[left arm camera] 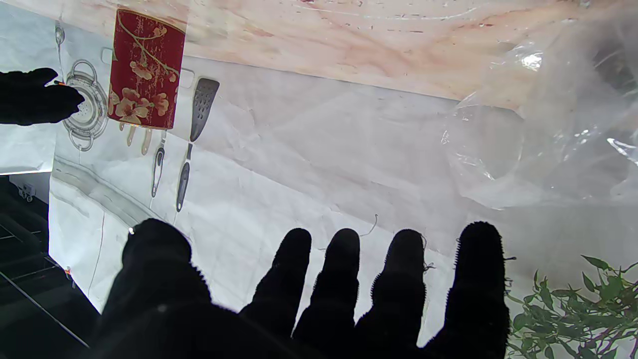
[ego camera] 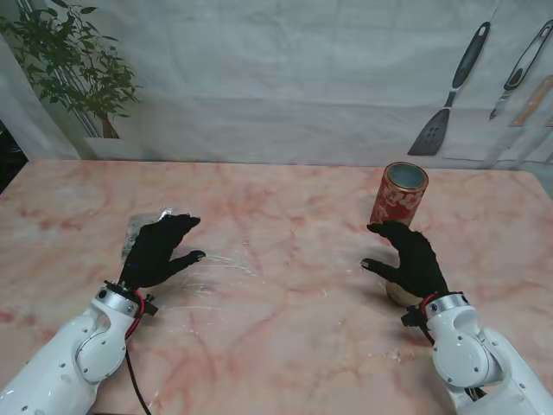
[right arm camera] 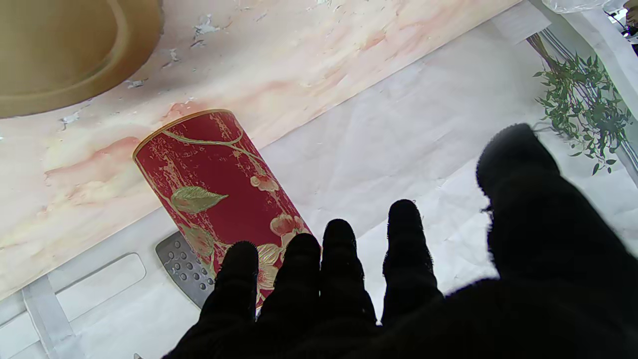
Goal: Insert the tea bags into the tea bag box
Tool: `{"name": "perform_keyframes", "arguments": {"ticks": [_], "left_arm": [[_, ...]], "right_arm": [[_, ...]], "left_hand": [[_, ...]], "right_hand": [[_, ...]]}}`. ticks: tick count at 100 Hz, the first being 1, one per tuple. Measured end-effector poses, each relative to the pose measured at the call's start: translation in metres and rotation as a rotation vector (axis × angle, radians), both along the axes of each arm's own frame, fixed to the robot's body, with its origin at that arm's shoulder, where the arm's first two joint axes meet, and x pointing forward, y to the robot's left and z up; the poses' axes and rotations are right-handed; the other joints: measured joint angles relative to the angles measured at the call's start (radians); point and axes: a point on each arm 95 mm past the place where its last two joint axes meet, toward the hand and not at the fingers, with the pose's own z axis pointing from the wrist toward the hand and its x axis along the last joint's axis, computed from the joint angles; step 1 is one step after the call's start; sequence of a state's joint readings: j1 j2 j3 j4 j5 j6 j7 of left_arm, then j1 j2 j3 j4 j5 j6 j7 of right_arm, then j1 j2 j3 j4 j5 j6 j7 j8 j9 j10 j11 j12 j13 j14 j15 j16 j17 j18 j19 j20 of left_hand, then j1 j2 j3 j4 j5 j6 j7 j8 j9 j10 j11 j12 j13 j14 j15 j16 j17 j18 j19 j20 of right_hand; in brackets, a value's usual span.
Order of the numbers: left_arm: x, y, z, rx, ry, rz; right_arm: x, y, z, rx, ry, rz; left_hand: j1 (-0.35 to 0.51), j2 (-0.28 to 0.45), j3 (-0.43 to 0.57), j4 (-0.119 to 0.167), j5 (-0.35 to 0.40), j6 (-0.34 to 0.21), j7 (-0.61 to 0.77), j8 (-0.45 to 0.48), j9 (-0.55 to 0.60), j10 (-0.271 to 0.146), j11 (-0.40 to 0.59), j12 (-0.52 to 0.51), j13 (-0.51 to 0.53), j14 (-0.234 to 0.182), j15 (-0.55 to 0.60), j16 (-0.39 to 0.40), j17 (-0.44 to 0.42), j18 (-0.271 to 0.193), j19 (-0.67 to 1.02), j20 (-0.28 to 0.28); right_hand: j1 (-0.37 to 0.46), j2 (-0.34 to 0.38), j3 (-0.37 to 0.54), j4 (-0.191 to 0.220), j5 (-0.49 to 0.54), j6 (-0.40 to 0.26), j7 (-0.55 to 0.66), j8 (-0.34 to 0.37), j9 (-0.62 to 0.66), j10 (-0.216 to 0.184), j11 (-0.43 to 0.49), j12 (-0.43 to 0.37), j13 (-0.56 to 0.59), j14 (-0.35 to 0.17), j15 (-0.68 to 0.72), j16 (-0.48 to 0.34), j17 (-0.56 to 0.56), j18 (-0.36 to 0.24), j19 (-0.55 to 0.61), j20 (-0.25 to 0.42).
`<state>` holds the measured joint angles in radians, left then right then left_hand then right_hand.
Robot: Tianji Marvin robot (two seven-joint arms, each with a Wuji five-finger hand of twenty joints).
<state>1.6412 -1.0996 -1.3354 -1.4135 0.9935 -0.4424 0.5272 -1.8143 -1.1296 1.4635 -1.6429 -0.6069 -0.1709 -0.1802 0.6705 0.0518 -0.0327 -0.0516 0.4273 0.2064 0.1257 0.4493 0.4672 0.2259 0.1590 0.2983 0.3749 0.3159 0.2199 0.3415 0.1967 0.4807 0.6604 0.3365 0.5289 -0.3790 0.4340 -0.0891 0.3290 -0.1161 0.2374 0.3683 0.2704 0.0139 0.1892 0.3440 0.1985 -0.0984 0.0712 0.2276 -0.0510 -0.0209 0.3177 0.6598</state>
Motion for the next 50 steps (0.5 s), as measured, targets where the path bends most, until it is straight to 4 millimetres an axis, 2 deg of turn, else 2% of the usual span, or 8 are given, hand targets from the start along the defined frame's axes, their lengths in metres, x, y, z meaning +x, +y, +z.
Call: {"name": "perform_keyframes", "arguments": {"ticks": [50], "left_arm": [[-0.0001,-0.0006,-0.0007,0.007,0.012,-0.005]], "right_arm": [[0.0012,0.0024,-0.0012,0.001,0.01,0.004]], "left_hand": [[0.0,0.0,0.0,0.0,0.0,0.0,0.0,0.0,0.0,0.0,0.0,0.0,0.0,0.0,0.0,0.0,0.0,0.0,0.0,0.0]], "right_hand": [[0.012,0.0,0.0,0.0,-0.001,-0.001,0.0,0.0,0.0,0.009,0.0,0.0,0.0,0.012,0.0,0.0,0.0,0.0,0.0,0.0]]}}
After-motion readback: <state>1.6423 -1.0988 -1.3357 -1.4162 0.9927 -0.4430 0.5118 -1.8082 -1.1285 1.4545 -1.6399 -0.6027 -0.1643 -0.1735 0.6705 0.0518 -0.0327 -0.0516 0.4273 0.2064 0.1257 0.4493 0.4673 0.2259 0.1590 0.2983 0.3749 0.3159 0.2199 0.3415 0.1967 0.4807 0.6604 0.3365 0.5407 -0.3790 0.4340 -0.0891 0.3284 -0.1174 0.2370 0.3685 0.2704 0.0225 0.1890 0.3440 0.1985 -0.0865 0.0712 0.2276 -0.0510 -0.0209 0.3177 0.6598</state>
